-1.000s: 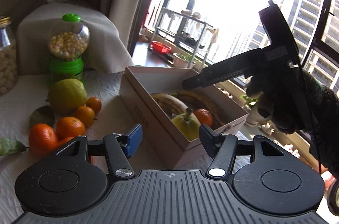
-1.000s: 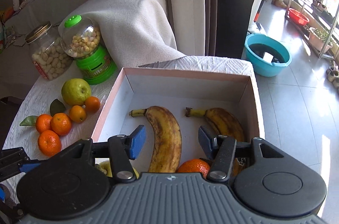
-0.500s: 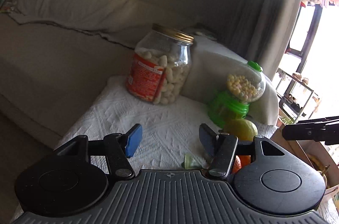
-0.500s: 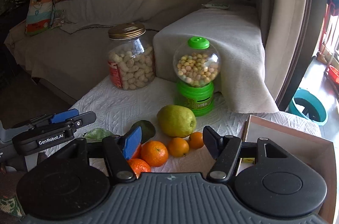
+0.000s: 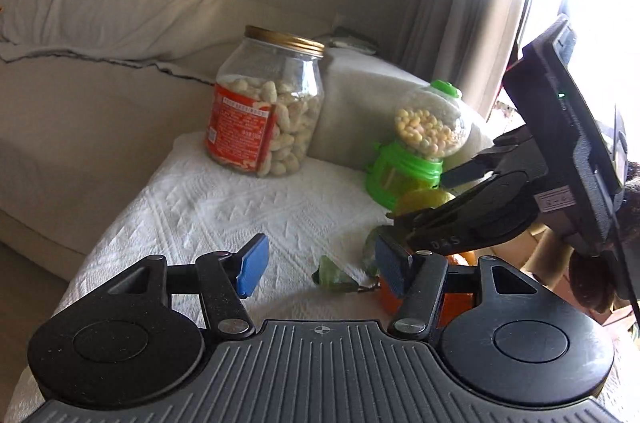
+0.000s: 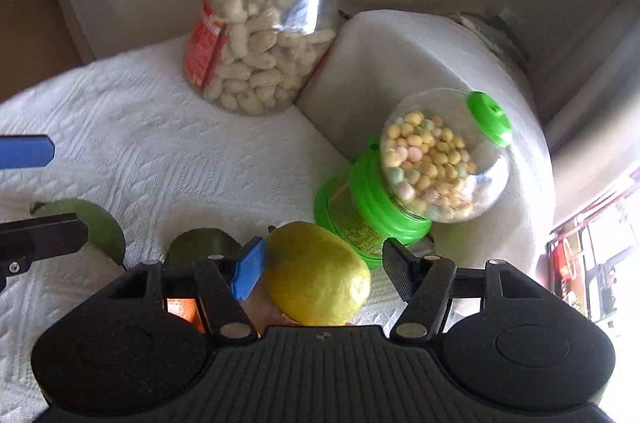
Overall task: Organize fruits
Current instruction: 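Move the right gripper to the large green pear and grasp it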
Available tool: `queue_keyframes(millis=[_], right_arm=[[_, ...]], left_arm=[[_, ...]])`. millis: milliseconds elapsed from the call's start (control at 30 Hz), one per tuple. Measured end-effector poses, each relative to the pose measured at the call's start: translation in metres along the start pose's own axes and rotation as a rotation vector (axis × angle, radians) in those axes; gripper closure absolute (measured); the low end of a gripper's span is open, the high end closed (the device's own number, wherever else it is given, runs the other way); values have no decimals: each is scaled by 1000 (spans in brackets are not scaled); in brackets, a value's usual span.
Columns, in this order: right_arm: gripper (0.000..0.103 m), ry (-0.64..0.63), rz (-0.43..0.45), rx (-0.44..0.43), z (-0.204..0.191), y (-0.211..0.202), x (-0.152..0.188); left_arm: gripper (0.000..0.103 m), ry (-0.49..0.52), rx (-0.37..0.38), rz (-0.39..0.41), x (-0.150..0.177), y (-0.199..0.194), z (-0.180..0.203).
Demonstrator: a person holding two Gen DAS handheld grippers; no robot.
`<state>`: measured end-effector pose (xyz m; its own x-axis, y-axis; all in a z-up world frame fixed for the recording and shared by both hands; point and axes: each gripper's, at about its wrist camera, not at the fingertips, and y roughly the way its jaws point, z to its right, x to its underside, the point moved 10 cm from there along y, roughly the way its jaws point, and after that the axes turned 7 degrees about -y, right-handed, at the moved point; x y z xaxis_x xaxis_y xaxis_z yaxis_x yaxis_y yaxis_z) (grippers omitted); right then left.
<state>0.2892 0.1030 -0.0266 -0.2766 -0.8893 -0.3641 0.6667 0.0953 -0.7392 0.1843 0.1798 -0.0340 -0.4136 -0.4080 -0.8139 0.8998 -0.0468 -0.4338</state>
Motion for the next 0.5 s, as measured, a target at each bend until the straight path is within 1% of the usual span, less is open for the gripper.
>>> queue_keyframes(millis=[100, 200, 333, 433, 500], right_arm=[[40, 31, -16, -18, -1, 6, -5], [39, 58, -32, -28, 6, 10, 0], [39, 135, -81, -52, 19, 14, 16], [42, 216, -120, -78, 27, 19, 31], [43, 266, -106, -90, 31, 20, 36]], left_arm=[[39, 4, -8, -13, 3, 2, -1], [39, 6, -15, -13, 3, 1, -1], [39, 19, -27, -8, 3, 1, -1], [39, 38, -37, -4, 4, 1, 1], [40, 47, -43, -4, 5, 1, 2]])
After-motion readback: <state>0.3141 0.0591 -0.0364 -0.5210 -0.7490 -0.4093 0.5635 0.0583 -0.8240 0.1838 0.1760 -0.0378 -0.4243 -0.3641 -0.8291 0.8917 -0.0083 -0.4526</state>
